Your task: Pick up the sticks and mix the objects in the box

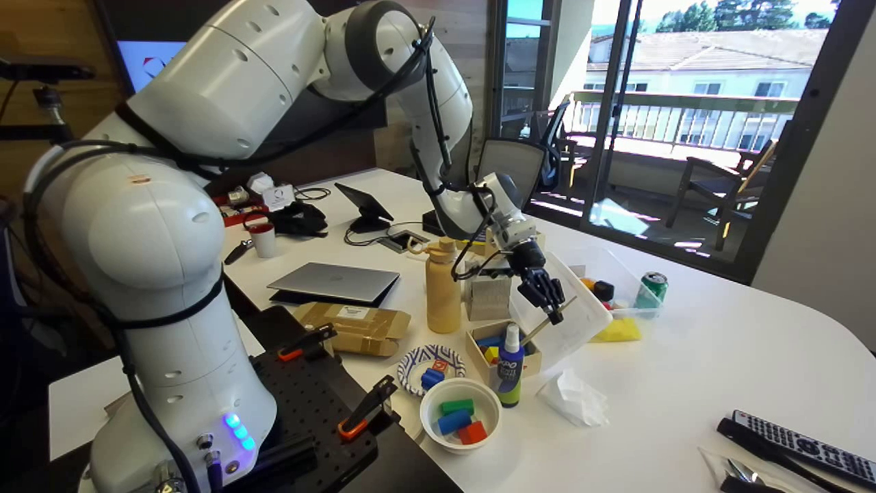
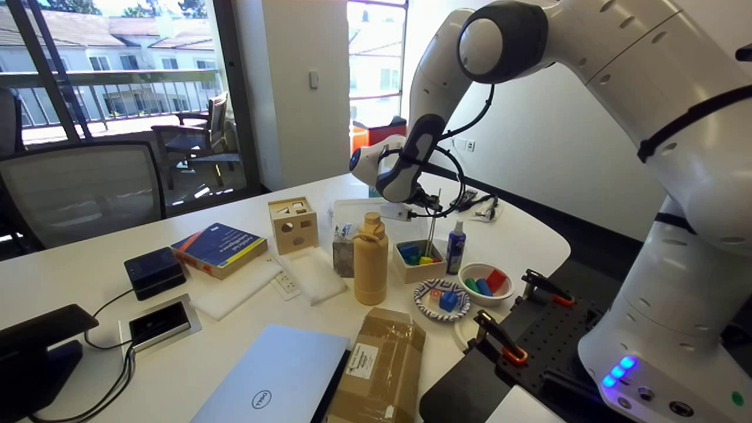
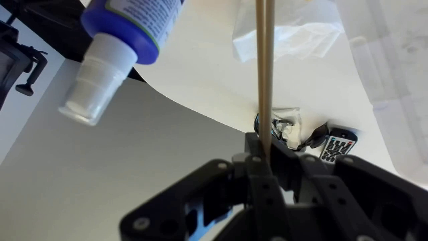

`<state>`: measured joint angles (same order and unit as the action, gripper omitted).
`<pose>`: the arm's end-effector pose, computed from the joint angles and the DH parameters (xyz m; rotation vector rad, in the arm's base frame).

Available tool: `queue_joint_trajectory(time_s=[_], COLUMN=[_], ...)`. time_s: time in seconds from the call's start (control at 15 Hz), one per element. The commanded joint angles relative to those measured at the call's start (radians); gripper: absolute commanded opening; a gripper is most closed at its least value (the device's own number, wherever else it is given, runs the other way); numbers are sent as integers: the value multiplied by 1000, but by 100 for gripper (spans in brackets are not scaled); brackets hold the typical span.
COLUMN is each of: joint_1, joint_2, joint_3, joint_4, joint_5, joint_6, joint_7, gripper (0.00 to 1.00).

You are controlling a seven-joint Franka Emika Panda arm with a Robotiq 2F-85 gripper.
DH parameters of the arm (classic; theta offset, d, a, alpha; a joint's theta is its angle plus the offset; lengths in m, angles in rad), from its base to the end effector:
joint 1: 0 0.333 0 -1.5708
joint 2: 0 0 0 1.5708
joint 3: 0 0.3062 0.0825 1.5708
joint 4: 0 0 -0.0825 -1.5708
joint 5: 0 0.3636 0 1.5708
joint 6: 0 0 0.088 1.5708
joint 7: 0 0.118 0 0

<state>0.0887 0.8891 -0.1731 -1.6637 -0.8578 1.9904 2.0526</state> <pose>0.5924 -0.1007 0.0863 1.6210 -1.5147 0.4496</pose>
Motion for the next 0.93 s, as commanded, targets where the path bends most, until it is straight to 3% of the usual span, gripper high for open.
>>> queue_joint_trajectory(time_s=[0.0,0.47,0.87], joint_1=[-1,-15,27], joint_2=[5,-4,0], joint_3=[4,44,15], joint_4=[0,-17,-18], joint_5=[13,64,78], joint_6=[20,69,-29], joint_7=[56,-10,-17], gripper=[2,2,2])
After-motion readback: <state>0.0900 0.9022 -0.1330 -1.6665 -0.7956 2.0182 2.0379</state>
